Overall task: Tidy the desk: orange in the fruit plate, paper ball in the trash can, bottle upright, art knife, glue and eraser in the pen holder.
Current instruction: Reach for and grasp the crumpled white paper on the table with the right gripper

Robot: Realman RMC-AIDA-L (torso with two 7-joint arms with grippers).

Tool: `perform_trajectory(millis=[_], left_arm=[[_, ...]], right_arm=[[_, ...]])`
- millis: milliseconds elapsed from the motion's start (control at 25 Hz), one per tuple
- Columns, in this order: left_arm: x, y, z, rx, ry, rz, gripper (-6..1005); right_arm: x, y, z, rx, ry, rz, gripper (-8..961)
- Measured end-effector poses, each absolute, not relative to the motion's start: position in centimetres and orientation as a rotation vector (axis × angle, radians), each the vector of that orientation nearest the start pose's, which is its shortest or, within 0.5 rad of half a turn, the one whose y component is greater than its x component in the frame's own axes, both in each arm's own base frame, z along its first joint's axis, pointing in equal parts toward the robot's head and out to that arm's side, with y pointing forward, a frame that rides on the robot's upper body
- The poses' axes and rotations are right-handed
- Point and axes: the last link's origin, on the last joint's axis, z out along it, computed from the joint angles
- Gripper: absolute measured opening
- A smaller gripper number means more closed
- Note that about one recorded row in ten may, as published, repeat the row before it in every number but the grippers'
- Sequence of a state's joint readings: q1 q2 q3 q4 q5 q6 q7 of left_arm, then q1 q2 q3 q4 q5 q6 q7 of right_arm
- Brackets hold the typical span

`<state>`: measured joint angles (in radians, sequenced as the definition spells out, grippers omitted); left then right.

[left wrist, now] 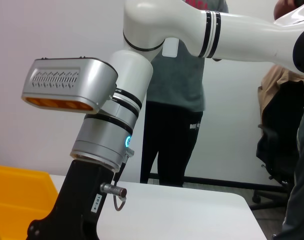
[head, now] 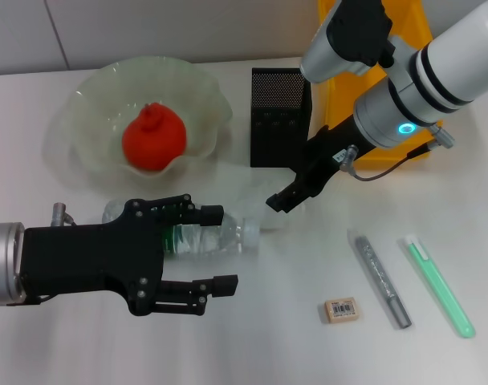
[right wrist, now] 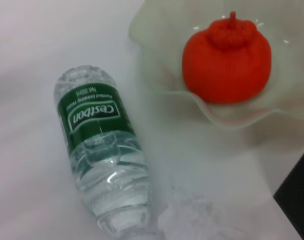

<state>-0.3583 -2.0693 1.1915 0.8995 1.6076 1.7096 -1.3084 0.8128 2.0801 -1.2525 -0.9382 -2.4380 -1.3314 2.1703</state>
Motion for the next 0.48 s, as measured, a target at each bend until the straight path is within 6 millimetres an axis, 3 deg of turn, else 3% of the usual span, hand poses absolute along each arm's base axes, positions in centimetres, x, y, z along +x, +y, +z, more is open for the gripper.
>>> perform_trajectory(millis=[480], left_arm=[[-21.1,27.9,-1.0,-2.976,-0.162,-0.928,816]], right_arm=[[16.8,40.0,-4.7,-2.816,0.649,-0.283,767]])
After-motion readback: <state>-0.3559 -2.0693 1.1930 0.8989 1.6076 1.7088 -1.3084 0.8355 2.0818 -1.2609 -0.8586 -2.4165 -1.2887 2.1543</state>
